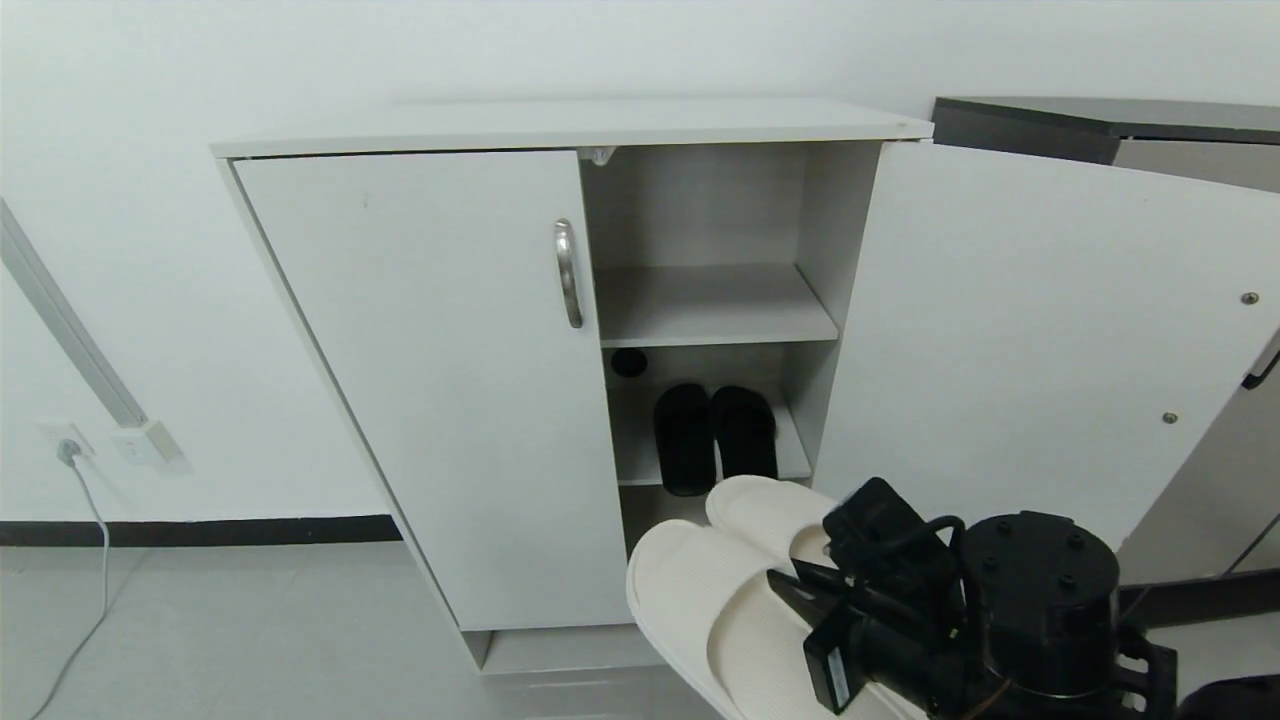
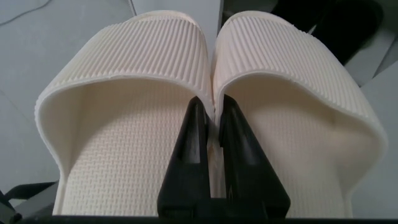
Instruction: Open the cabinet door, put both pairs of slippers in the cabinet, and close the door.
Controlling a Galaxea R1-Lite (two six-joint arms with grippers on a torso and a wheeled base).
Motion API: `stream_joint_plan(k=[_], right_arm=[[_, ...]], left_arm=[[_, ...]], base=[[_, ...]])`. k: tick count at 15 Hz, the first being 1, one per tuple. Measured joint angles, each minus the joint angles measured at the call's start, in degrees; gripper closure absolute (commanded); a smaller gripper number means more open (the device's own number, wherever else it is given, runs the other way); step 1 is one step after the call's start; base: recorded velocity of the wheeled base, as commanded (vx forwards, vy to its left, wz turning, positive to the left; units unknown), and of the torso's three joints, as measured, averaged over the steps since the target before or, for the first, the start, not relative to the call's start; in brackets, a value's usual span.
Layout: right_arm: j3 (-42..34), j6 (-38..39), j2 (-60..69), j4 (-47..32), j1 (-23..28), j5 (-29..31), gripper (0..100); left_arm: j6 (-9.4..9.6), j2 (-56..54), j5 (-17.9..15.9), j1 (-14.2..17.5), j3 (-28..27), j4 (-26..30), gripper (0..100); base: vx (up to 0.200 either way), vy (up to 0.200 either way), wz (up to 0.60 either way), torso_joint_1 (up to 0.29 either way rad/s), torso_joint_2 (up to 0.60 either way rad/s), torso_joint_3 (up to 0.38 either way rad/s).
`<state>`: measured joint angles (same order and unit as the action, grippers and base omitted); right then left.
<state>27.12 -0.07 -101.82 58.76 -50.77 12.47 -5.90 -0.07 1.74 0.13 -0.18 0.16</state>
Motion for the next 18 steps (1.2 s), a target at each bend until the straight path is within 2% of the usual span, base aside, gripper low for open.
stream_joint_plan(k=[2, 7, 9, 10, 12, 15, 18], right_arm=[[6.2, 3.4, -3.0, -4.3, -0.4, 6.9, 100], [29.7, 18.2, -8.3, -40.3, -3.5, 21.2, 100], [39.9, 22.8, -9.3, -50.7, -4.5, 28.4, 100], [43.7, 23.7, -9.4, -52.9, -4.7, 32.6, 100], [47.3, 20.0, -9.2, -48.6, -5.1, 34.0, 100], [48.0, 13.1, -9.0, -39.1, -4.9, 34.6, 100], [48.3, 10.8, -9.0, -38.0, -4.7, 34.6, 100]], left_arm=[[0.00, 0.0, 0.0, 0.0, 0.0, 0.0, 100], [0.11, 0.0, 0.0, 0.0, 0.0, 0.0, 100], [0.11, 0.0, 0.0, 0.0, 0.0, 0.0, 100], [0.13, 0.0, 0.0, 0.0, 0.0, 0.0, 100], [0.13, 0.0, 0.0, 0.0, 0.0, 0.0, 100], [0.02, 0.0, 0.0, 0.0, 0.0, 0.0, 100], [0.07, 0.0, 0.0, 0.0, 0.0, 0.0, 100]], base=[[0.000, 0.000, 0.00, 0.000, 0.00, 0.000], [0.000, 0.000, 0.00, 0.000, 0.00, 0.000], [0.000, 0.000, 0.00, 0.000, 0.00, 0.000], [0.000, 0.000, 0.00, 0.000, 0.00, 0.000], [0.000, 0.000, 0.00, 0.000, 0.00, 0.000], [0.000, 0.000, 0.00, 0.000, 0.00, 0.000], [0.000, 0.000, 0.00, 0.000, 0.00, 0.000]])
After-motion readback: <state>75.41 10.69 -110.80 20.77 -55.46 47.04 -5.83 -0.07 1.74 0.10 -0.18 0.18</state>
